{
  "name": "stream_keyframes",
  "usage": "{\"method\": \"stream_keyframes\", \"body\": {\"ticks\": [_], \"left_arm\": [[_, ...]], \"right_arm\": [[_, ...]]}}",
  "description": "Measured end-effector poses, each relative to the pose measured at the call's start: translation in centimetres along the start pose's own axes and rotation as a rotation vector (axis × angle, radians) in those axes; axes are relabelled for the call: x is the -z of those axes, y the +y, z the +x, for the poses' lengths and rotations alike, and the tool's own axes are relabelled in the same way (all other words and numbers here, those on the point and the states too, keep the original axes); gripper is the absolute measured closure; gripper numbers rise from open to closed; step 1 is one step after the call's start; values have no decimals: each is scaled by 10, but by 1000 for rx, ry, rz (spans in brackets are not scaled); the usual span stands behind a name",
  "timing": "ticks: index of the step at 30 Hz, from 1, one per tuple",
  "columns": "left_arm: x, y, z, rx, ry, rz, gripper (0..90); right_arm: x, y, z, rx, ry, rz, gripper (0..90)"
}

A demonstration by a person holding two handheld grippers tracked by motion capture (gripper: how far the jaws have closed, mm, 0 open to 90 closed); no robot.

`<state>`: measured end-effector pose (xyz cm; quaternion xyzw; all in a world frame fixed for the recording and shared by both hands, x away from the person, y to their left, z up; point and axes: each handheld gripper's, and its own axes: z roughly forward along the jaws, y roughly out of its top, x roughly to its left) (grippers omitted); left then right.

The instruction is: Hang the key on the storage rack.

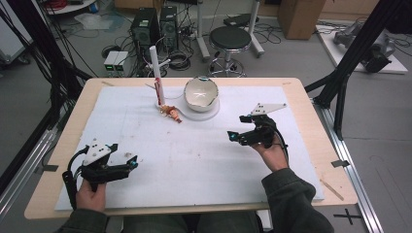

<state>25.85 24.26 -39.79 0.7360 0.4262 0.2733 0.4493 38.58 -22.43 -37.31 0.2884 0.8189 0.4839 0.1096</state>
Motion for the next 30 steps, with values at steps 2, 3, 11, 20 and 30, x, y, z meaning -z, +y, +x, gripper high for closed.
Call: {"method": "stream_keyframes", "body": {"ticks": [2, 3, 11, 20, 30], "left_arm": [[0, 0, 0, -2, -1, 3, 198], [0, 0, 0, -5, 0, 4, 198], [0, 0, 0, -4, -2, 5, 198], [0, 0, -1, -4, -6, 6, 197], [0, -1, -1, -7, -7, 9, 198]], "right_arm": [[1, -4, -1, 0, -3, -1, 127], [1, -5, -1, -5, -2, 3, 125], [9, -16, -2, -12, -15, 0, 122], [18, -30, -4, -22, -44, 10, 119], [29, -43, -5, -40, -49, 0, 118]]}}
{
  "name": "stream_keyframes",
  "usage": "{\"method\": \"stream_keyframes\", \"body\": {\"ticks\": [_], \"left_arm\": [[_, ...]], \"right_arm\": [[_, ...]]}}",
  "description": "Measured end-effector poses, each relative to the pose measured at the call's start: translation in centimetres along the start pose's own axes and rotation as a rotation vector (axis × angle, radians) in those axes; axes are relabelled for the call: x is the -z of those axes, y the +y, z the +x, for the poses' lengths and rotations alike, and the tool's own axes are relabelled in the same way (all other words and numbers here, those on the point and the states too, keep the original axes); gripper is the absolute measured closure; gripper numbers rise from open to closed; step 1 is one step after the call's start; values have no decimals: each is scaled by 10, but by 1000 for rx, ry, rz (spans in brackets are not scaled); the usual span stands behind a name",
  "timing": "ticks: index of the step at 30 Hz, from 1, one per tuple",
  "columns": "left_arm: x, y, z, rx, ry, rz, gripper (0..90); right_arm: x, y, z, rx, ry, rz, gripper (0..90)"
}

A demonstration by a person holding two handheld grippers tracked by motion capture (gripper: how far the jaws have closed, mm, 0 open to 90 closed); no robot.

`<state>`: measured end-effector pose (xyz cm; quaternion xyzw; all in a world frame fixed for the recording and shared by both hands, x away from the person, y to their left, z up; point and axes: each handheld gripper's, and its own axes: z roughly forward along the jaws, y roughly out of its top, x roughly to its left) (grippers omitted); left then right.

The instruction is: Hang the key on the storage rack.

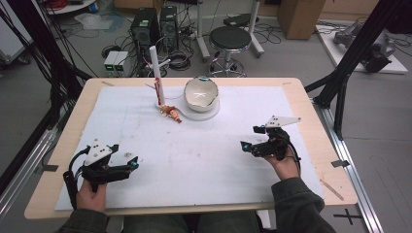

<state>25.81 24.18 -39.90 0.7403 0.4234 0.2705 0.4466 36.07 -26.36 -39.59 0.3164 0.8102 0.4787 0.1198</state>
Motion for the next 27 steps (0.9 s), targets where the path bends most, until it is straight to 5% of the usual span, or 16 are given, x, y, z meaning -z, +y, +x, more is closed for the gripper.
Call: {"method": "stream_keyframes", "body": {"ticks": [27], "left_arm": [[-1, -1, 0, 0, -17, 7, 198]], "right_arm": [[26, -37, 0, -33, -19, 16, 116]]}}
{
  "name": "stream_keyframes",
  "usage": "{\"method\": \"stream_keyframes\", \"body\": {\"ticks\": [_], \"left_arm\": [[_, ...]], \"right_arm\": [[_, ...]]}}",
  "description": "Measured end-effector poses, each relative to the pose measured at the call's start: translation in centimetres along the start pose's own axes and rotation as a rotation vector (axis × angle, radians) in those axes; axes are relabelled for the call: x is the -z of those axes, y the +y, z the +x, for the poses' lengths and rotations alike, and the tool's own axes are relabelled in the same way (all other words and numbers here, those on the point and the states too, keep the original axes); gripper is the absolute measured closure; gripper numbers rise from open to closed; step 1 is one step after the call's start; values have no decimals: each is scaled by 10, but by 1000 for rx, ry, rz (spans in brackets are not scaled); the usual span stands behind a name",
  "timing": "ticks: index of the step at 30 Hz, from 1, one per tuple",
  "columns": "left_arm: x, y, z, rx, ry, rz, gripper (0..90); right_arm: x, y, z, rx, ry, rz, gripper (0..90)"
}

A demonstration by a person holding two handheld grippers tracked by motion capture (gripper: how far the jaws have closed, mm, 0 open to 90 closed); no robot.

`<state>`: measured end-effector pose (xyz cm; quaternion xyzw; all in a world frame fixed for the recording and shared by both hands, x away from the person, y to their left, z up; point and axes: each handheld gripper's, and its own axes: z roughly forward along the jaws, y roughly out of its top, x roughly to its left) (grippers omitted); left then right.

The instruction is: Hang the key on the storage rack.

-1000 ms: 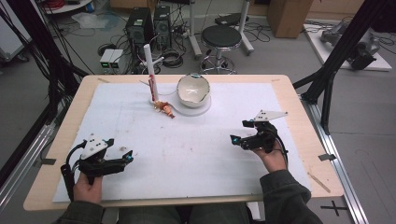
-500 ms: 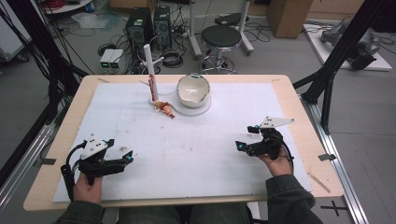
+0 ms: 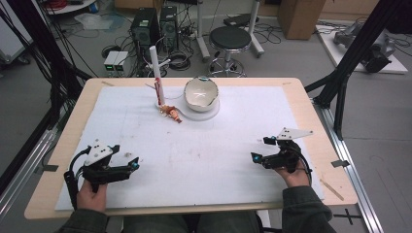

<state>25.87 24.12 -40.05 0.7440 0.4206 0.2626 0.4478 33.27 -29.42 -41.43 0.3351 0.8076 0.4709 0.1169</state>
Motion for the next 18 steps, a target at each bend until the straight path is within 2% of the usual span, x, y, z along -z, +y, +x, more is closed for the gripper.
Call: {"method": "stream_keyframes", "body": {"ticks": [18], "left_arm": [[0, 0, -1, -3, -5, -2, 198]], "right_arm": [[9, -6, 4, 5, -10, -16, 116]]}}
